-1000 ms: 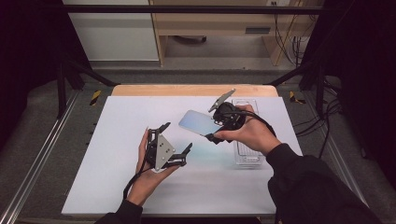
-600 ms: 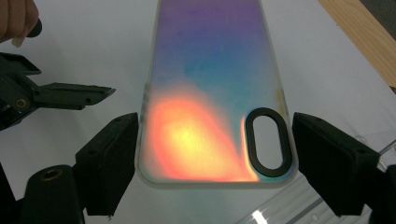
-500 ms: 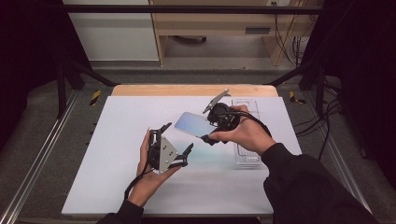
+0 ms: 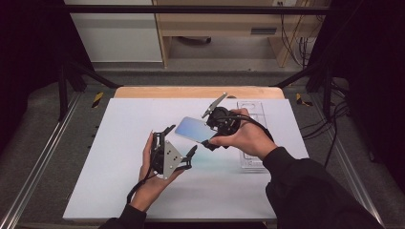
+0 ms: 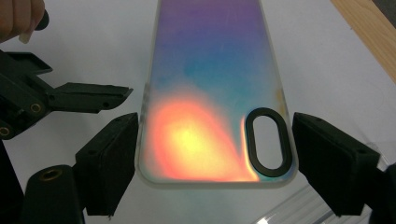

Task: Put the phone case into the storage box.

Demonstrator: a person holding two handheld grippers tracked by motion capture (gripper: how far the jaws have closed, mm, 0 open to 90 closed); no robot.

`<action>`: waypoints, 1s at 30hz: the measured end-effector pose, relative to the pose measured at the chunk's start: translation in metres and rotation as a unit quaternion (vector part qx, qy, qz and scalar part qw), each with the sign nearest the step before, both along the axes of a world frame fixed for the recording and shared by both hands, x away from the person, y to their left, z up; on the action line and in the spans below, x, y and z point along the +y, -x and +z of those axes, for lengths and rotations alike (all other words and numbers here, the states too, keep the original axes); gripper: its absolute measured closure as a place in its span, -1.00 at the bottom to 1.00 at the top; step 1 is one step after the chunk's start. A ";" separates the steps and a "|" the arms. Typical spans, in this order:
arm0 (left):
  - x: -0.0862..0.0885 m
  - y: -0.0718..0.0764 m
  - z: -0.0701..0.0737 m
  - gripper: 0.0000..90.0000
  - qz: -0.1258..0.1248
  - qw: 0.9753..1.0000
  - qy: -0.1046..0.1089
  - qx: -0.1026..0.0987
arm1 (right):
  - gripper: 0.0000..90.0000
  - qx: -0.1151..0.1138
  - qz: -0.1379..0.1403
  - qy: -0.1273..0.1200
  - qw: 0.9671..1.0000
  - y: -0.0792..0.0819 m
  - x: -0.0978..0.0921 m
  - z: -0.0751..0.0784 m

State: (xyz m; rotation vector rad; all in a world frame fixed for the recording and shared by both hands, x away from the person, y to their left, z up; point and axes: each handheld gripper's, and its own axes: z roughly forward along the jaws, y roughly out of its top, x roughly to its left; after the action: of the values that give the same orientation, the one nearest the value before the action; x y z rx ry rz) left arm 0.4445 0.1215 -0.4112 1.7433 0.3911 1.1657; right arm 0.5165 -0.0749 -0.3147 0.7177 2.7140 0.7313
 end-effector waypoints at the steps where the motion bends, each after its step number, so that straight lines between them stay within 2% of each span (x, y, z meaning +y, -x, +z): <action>1: 0.000 0.000 0.000 -0.81 0.000 1.000 0.000 -0.002 | -0.60 0.000 0.000 0.001 1.000 0.000 0.001 0.000; 9: -0.001 0.000 -0.002 -0.75 0.003 1.000 -0.014 -0.010 | -0.60 0.004 0.004 0.000 1.000 0.001 0.005 -0.001; 15: -0.004 0.001 -0.006 -0.69 0.005 0.999 -0.042 -0.018 | -0.60 0.006 0.004 -0.002 1.000 -0.001 0.004 -0.002; 22: -0.008 -0.002 -0.015 -0.58 0.009 0.996 -0.088 -0.031 | -0.60 0.010 0.012 -0.004 1.000 0.002 0.007 -0.002; 30: -0.006 -0.003 -0.018 -0.37 0.023 0.993 -0.105 -0.048 | -0.60 0.014 0.017 0.003 1.000 0.005 0.011 -0.003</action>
State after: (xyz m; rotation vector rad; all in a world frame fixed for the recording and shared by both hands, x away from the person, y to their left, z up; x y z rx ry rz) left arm 0.4470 0.1158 -0.4296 1.8570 0.2597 1.3576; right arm 0.5117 -0.0635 -0.3173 0.6864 2.7600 0.7263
